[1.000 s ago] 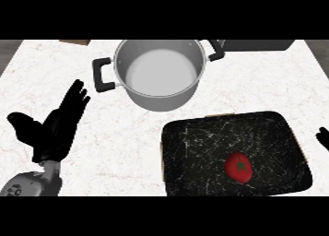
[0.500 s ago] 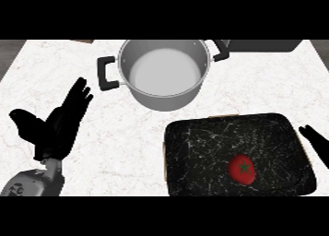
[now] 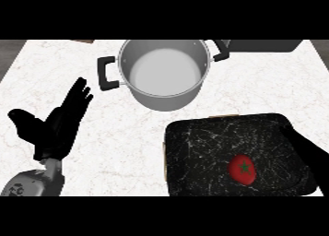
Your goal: Pick the tomato from the tray and place it in the pot
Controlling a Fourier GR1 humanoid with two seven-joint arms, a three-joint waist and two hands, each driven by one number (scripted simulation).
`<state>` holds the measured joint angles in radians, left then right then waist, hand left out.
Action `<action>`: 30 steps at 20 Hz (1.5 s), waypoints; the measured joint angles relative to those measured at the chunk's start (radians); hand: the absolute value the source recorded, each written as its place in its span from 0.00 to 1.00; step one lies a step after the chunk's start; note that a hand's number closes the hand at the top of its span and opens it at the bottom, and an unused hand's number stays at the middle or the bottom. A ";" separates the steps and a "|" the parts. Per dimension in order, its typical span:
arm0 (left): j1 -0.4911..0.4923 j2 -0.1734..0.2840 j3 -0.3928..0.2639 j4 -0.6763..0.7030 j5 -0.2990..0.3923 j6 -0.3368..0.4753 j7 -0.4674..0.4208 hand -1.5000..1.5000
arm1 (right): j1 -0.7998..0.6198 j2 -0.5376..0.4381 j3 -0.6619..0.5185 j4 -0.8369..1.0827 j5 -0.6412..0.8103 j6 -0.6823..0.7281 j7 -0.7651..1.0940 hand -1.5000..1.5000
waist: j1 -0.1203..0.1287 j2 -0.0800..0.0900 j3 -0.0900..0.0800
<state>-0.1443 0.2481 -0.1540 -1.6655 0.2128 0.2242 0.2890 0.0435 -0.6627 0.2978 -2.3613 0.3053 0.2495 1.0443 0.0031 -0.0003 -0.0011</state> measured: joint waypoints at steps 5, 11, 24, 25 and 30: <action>0.011 -0.014 0.004 0.001 -0.017 -0.005 -0.005 0.50 | 0.017 0.046 0.082 0.030 0.100 -0.004 0.009 0.00 | -0.002 0.000 0.000; 0.036 -0.027 0.012 -0.047 -0.035 -0.012 0.021 0.50 | 0.005 0.137 0.129 0.044 0.189 -0.007 0.015 0.00 | -0.002 -0.001 0.001; 0.024 -0.049 0.041 -0.025 -0.052 -0.045 0.020 0.50 | -0.029 0.275 0.158 0.190 0.331 0.001 0.019 0.00 | -0.001 0.000 0.001; 0.024 -0.052 0.041 -0.022 -0.053 -0.046 0.018 0.50 | -0.044 0.285 0.151 0.224 0.335 0.003 0.014 0.00 | 0.000 0.000 0.001; 0.032 -0.060 0.042 -0.035 -0.068 -0.050 0.025 0.50 | -0.067 0.320 0.138 0.291 0.352 0.025 0.006 0.00 | 0.000 0.000 0.001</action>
<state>-0.1127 0.1885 -0.1118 -1.7005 0.1445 0.1744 0.3140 -0.0240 -0.3423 0.4355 -2.0702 0.6573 0.2744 1.0502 0.0028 0.0000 -0.0004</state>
